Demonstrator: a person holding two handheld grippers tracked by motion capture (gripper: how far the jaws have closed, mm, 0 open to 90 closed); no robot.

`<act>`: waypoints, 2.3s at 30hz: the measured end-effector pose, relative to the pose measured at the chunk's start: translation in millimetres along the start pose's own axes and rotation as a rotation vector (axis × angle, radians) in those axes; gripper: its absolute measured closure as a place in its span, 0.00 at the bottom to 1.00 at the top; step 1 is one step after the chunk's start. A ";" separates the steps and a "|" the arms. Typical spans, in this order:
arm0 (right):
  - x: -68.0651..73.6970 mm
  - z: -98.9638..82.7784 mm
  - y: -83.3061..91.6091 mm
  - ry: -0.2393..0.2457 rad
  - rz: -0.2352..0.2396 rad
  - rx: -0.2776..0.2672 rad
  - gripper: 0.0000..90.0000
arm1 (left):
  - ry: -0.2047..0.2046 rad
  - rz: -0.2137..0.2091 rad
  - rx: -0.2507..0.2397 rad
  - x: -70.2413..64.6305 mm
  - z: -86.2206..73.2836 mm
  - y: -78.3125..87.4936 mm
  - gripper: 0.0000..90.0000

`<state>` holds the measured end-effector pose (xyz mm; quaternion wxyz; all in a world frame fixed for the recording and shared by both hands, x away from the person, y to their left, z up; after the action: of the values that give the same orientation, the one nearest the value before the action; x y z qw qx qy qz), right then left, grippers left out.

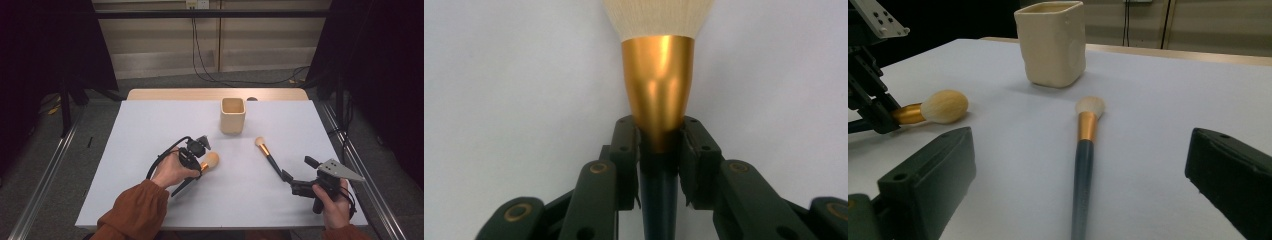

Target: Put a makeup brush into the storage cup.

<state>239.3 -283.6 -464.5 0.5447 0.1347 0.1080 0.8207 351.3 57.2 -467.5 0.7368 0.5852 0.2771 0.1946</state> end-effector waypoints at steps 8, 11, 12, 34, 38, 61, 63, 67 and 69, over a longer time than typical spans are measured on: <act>-0.2 -0.1 -0.1 -0.001 -0.001 0.001 0.00 | 0.024 -0.022 -0.076 4.4 -3.8 7.9 0.79; -0.3 -0.1 0.0 -0.002 -0.002 0.000 0.00 | 0.037 -0.030 -0.096 5.8 -5.0 11.6 0.79; -0.3 -0.1 0.0 -0.003 -0.002 0.001 0.00 | 0.041 -0.027 -0.113 6.4 -5.3 13.0 0.79; 0.2 0.1 0.0 -0.007 -0.002 -0.001 0.00 | 0.027 -0.080 -0.364 11.2 -15.9 29.2 0.79; 0.0 0.1 0.0 -0.008 -0.002 -0.001 0.00 | 0.020 -0.082 -0.420 13.0 -16.2 30.9 0.79; -0.1 0.3 0.0 -0.008 -0.002 -0.003 0.00 | 0.031 -0.040 -0.710 18.5 -15.6 57.8 0.79; -0.1 0.3 0.0 -0.007 -0.002 -0.003 0.00 | 0.037 -0.035 -0.734 19.2 -15.3 60.2 0.79; 0.0 0.3 -0.1 -0.007 -0.002 -0.003 0.00 | 0.023 -0.017 -0.772 20.6 -13.3 63.9 0.79; -0.1 0.3 -0.1 -0.008 -0.002 -0.003 0.00 | 0.016 -0.006 -0.790 20.3 -12.2 65.5 0.79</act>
<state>239.5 -283.6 -464.2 0.5461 0.1370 0.1050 0.8198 361.6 94.5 -409.6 0.9037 0.2544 0.1881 0.2886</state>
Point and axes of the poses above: each handheld gripper's, and its own axes: y roughly backward along the jaws, z roughly out of its top, x roughly to its left, the point moved 3 cm from there along -y, roughly forward along the jaws, and after that the axes turned 3 degrees about -z, right-handed, at the moved point
